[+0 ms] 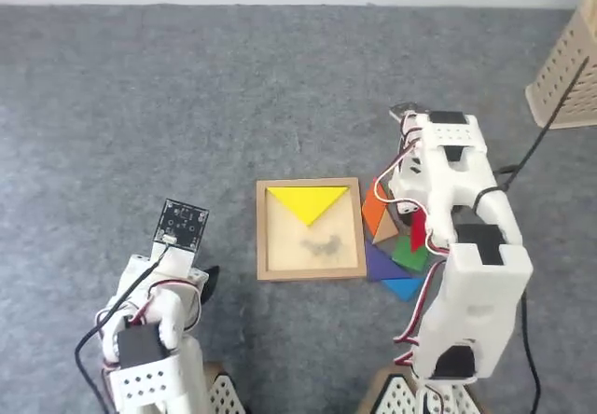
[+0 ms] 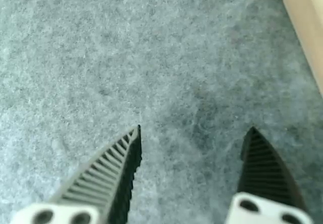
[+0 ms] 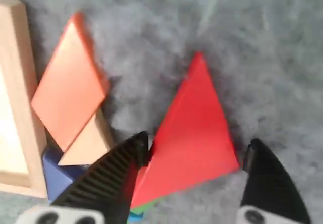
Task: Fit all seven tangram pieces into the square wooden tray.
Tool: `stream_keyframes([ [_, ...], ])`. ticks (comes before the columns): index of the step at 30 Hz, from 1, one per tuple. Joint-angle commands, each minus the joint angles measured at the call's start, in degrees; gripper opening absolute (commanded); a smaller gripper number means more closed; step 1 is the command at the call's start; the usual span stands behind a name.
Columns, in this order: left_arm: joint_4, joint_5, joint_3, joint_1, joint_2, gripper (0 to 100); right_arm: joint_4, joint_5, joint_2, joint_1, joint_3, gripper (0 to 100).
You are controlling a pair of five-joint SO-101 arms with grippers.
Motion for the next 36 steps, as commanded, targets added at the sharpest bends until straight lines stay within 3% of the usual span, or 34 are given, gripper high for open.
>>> stream_keyframes([
  [1,0.1,0.4,-0.7,0.1,-1.0,30,3.3,-0.7,-1.0,0.8,-4.7,31.6],
  [6,0.1,0.4,-0.7,0.1,-1.0,30,5.0,-4.2,-0.3,1.5,-5.5,31.7],
  [18,0.1,0.4,-0.7,0.1,-1.0,30,2.2,-4.2,5.6,1.3,-4.0,31.4],
  [23,0.1,0.4,-0.7,0.1,-1.0,30,2.8,-4.2,5.1,1.5,-4.0,25.7],
  [31,0.1,0.4,-0.7,0.1,-1.0,30,3.4,-10.2,3.0,6.0,-4.0,31.0],
  [36,0.1,0.4,-0.7,0.1,-1.0,30,3.4,-10.5,5.1,4.9,-4.0,30.8],
])
